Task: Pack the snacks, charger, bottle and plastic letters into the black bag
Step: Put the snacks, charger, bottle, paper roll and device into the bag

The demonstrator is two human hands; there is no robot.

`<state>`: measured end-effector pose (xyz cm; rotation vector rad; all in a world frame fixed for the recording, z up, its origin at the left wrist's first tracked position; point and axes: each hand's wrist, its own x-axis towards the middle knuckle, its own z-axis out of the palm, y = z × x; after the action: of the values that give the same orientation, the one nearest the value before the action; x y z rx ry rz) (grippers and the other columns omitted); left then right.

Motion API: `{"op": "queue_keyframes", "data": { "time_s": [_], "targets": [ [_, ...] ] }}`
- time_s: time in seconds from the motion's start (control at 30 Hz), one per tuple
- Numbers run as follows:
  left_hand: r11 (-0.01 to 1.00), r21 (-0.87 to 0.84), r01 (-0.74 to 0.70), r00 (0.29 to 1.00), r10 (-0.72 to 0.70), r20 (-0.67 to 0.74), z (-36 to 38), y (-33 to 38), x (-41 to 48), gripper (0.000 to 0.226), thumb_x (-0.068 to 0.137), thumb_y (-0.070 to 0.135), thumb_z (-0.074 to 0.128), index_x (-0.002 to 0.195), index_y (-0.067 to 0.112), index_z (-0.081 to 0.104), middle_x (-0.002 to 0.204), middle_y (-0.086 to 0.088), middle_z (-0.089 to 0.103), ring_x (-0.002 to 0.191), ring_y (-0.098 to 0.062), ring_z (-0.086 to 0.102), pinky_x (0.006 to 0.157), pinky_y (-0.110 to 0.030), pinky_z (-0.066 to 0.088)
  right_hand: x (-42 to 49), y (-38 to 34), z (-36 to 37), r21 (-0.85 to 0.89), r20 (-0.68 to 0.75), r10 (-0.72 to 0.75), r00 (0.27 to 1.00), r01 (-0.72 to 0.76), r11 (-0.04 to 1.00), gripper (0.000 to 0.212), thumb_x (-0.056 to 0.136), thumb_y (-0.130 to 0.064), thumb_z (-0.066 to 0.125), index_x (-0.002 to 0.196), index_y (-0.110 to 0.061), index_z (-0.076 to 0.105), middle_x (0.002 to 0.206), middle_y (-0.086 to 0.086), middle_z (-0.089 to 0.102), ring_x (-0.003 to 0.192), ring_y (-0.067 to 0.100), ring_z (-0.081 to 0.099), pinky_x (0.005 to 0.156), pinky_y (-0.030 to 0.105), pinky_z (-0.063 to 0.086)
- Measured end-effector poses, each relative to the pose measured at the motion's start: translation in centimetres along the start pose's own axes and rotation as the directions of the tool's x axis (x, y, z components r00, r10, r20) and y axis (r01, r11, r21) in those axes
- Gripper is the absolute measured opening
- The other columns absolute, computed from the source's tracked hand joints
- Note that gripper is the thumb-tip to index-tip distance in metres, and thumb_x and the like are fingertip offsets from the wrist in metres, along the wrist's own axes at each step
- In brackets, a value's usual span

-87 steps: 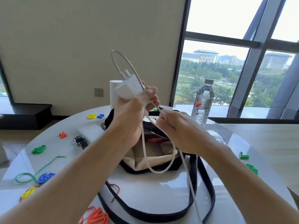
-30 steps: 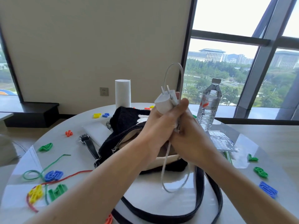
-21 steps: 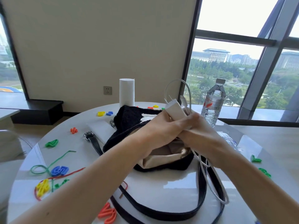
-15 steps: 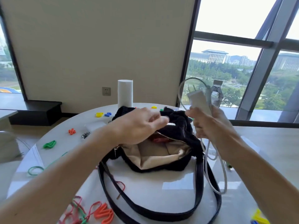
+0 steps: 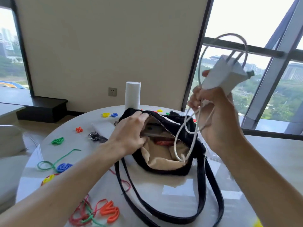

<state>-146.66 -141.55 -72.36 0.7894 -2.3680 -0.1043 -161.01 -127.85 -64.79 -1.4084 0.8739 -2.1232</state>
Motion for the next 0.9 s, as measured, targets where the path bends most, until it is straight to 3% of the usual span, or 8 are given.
{"op": "queue_keyframes", "data": {
  "time_s": [0.13,0.27,0.4,0.53,0.63,0.7,0.8,0.9],
  "targets": [
    [0.974,-0.225,-0.033,0.999,0.033,-0.007,-0.7,0.3,1.2,0.034,0.066,0.007,0.069,0.087,0.03,0.056,0.09,0.004,0.052,0.086,-0.019,0.057,0.072,-0.028,0.048,0.6,2.2,1.8,-0.23,0.311,0.004,0.95,0.071,0.971,0.049,0.065,-0.012,0.066,0.112,-0.014,0.054,0.087,-0.005,0.055,0.08,0.013,0.051,0.071,0.026,0.044],
    [0.921,-0.378,-0.1,0.992,0.124,0.039,-1.8,0.0,1.6,0.037,0.066,0.014,0.071,0.073,0.045,0.051,0.082,0.002,0.053,0.074,-0.01,0.055,0.067,-0.024,0.048,-1.7,6.5,0.6,-0.423,0.465,0.27,0.843,-0.057,0.904,0.044,0.067,-0.001,0.062,0.102,-0.027,0.058,0.077,-0.013,0.052,0.069,0.005,0.047,0.057,0.018,0.039],
    [0.956,-0.266,-0.122,0.989,0.139,0.046,-2.5,-0.4,1.8,0.028,0.067,0.023,0.074,0.086,0.028,0.054,0.097,0.0,0.045,0.08,-0.02,0.056,0.068,-0.033,0.05,-1.0,8.2,-1.8,-0.624,0.265,0.432,0.862,-0.188,0.759,0.048,0.06,-0.012,0.065,0.107,-0.018,0.057,0.077,-0.003,0.049,0.069,0.013,0.045,0.059,0.028,0.039],
    [0.982,-0.149,-0.115,0.992,0.12,0.024,-3.3,0.1,2.2,0.033,0.07,0.01,0.073,0.095,0.018,0.053,0.099,0.003,0.04,0.08,-0.018,0.054,0.062,-0.019,0.037,1.1,8.9,-2.5,-0.912,0.214,0.575,0.789,-0.049,0.407,0.053,0.065,-0.014,0.066,0.117,-0.02,0.061,0.093,0.004,0.068,0.082,0.016,0.064,0.076,0.04,0.056],
    [0.977,-0.111,-0.18,0.983,0.183,0.015,-3.9,1.6,2.2,0.031,0.075,0.016,0.073,0.098,0.016,0.052,0.108,-0.001,0.04,0.084,-0.022,0.057,0.069,-0.025,0.043,2.6,9.4,-1.4,-0.963,0.269,0.632,0.727,0.199,0.181,0.039,0.082,-0.007,0.059,0.12,-0.015,0.062,0.119,0.008,0.067,0.114,0.026,0.061,0.106,0.038,0.046],
    [0.969,-0.07,-0.238,0.97,0.24,0.032,-3.9,2.9,2.0,0.044,0.076,0.007,0.072,0.114,0.015,0.054,0.118,-0.004,0.04,0.092,-0.022,0.057,0.078,-0.027,0.05,3.5,9.5,-0.2,-0.945,0.298,0.564,0.77,0.32,0.062,0.033,0.086,-0.007,0.05,0.115,-0.006,0.065,0.11,0.019,0.067,0.111,0.04,0.061,0.103,0.044,0.047],
    [0.963,-0.062,-0.262,0.959,0.267,0.095,-3.9,4.0,1.7,0.062,0.071,-0.006,0.068,0.127,0.014,0.05,0.126,-0.006,0.037,0.104,-0.024,0.053,0.086,-0.034,0.054,4.7,10.4,1.1,-0.906,0.072,0.627,0.776,0.314,-0.285,0.04,0.103,-0.004,0.044,0.137,0.013,0.031,0.137,0.024,0.043,0.142,0.037,0.032,0.117,0.033,0.019],
    [0.973,-0.044,-0.227,0.957,0.232,0.175,-3.8,3.5,1.2,0.065,0.071,-0.007,0.066,0.13,0.014,0.047,0.13,-0.005,0.034,0.111,-0.025,0.05,0.09,-0.038,0.054,4.0,11.3,-0.7,-0.908,-0.121,0.718,0.685,0.215,-0.358,0.061,0.1,-0.011,0.055,0.144,0.012,0.019,0.155,0.022,0.025,0.149,0.028,0.021,0.121,0.031,0.014]
  ]
}}
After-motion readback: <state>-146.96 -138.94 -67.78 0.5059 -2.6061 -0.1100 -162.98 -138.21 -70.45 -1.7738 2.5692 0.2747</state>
